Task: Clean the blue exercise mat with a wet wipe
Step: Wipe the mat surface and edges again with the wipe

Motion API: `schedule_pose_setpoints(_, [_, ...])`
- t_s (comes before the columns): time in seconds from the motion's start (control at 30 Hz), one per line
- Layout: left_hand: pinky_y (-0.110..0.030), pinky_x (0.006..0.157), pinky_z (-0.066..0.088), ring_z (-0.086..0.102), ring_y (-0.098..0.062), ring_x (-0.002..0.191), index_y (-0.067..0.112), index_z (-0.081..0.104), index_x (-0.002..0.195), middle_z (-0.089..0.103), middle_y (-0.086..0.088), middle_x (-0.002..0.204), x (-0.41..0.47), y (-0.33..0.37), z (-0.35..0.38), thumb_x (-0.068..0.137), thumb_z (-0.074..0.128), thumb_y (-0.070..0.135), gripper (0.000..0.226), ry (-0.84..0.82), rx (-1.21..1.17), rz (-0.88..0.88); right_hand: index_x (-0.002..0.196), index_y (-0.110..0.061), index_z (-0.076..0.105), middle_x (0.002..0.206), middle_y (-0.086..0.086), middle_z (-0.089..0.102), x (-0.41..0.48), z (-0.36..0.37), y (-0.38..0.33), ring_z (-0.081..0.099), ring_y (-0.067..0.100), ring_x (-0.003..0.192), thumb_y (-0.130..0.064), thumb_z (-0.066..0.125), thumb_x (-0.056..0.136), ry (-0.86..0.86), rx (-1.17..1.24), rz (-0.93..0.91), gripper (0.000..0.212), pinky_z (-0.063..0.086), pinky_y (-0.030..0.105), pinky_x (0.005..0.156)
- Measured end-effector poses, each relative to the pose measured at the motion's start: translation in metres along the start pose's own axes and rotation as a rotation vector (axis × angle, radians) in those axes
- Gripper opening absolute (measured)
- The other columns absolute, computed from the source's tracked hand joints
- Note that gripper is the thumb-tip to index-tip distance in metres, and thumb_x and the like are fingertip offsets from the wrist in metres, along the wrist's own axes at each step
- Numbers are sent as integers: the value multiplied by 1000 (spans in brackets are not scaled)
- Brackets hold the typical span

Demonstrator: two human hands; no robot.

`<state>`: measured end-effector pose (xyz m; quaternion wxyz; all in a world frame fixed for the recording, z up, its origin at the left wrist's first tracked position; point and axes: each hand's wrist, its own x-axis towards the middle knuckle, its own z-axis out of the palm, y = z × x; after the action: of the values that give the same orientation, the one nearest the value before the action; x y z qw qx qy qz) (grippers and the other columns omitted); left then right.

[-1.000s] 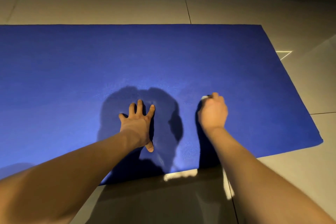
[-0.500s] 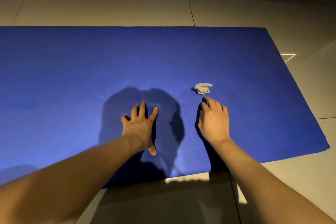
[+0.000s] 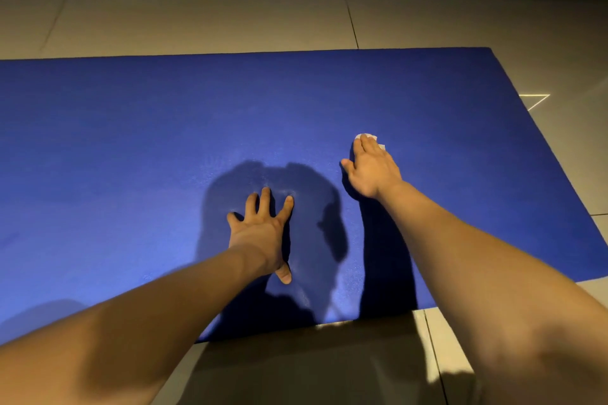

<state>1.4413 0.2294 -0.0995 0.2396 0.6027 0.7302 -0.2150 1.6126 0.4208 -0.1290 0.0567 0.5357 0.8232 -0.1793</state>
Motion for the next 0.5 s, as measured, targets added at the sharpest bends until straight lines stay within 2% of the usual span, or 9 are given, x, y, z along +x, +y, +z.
schedule_pose_setpoints(0.17, [-62, 114, 25, -9, -38, 153, 37, -21, 158, -22, -13, 165, 2, -1, 2, 53, 91, 65, 156, 7, 5, 2, 154, 2, 20, 160, 18, 24, -73, 39, 23, 16, 35, 152, -50, 35, 104, 178, -68, -40, 74, 12, 47, 126])
schedule_pose_setpoints(0.27, [-63, 113, 26, -8, -39, 153, 36, -20, 158, -21, -14, 165, 2, -1, 2, 53, 92, 64, 156, 16, 1, -1, 154, 7, 22, 160, 23, 25, -99, 48, 38, 16, 38, 152, -55, 33, 104, 245, -50, 215, 80, 11, 49, 126])
schedule_pose_setpoints(0.33, [-64, 113, 26, -8, -39, 153, 36, -20, 159, -20, -14, 165, 1, 0, 1, 52, 92, 63, 157, 13, -1, -3, 150, 11, 27, 157, 29, 28, -95, 50, 13, 20, 44, 148, -50, 35, 103, 245, 9, 338, 78, 16, 53, 123])
schedule_pose_setpoints(0.37, [-64, 113, 26, -8, -39, 153, 35, -19, 159, -20, -14, 165, 0, 1, 0, 52, 92, 63, 157, 15, -4, 0, 144, 12, 34, 150, 30, 33, -92, 50, -11, 29, 47, 140, -46, 39, 101, 246, 33, 304, 73, 24, 54, 118])
schedule_pose_setpoints(0.43, [-63, 113, 26, -8, -39, 153, 36, -19, 159, -20, -13, 165, -2, 1, 0, 53, 92, 63, 156, 20, -15, 2, 135, 10, 42, 139, 28, 38, -95, 63, -62, 37, 47, 129, -36, 41, 99, 220, -4, 55, 59, 33, 55, 110])
schedule_pose_setpoints(0.5, [-62, 114, 24, -9, -37, 154, 36, -18, 160, -20, -12, 166, -5, -2, 2, 53, 92, 64, 155, 39, -49, 3, 144, 10, 38, 149, 28, 37, -111, 78, -93, 31, 45, 142, -28, 32, 101, 118, -116, -288, 58, 29, 55, 116])
